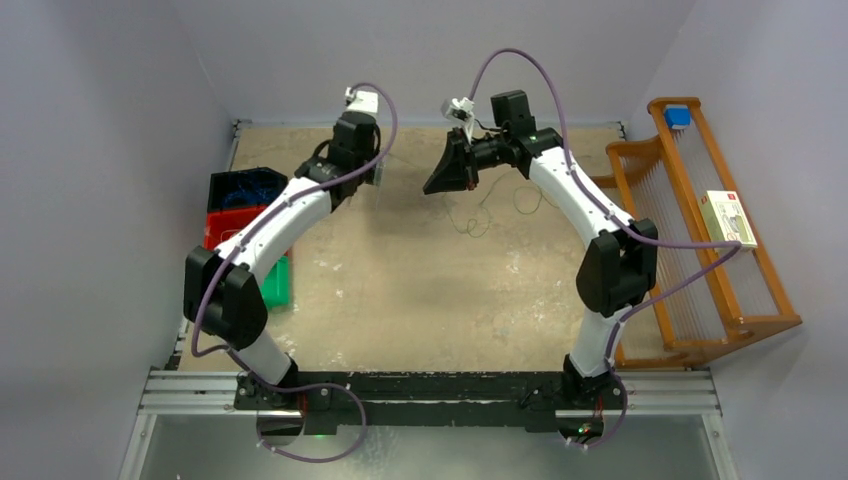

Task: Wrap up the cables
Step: Wrap the cable around the cable reel.

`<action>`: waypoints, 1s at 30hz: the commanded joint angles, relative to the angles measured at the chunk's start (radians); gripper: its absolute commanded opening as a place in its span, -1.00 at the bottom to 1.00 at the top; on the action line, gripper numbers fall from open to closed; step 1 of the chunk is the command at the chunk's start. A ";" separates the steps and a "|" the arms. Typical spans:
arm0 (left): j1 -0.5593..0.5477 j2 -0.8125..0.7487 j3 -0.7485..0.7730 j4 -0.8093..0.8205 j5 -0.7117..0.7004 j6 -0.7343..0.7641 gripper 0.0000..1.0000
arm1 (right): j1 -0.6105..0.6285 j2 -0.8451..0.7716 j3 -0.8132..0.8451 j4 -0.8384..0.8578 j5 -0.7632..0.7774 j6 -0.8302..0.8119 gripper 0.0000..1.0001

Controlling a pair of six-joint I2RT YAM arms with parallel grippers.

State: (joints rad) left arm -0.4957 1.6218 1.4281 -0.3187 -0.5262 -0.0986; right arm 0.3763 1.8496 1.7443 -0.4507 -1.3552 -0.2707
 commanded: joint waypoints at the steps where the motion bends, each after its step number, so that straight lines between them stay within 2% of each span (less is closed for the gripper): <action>1: 0.101 0.056 0.140 -0.052 0.142 -0.235 -1.00 | 0.030 0.041 0.012 -0.087 -0.018 -0.128 -1.00; 5: 0.115 0.124 0.187 -0.073 0.163 -0.295 -1.00 | 0.073 0.129 0.088 -0.258 -0.013 -0.293 -1.00; 12: 0.149 0.218 0.285 -0.137 0.194 -0.409 -1.00 | 0.174 0.232 0.150 -0.350 0.057 -0.376 -1.00; 16: 0.220 0.237 0.318 -0.134 0.341 -0.481 -1.00 | 0.179 0.207 0.072 -0.250 0.105 -0.323 -1.00; 22: 0.315 0.210 0.308 -0.067 0.577 -0.578 -1.00 | 0.182 0.135 -0.111 0.019 0.287 -0.154 -1.00; 30: 0.397 0.130 0.224 0.089 0.879 -0.650 -1.00 | 0.181 0.182 -0.140 0.082 0.341 -0.102 -0.98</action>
State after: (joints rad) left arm -0.1448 1.8729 1.6707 -0.4515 0.1574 -0.6628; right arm 0.5472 2.0342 1.6150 -0.3962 -1.0271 -0.4168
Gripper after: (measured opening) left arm 0.040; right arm 0.009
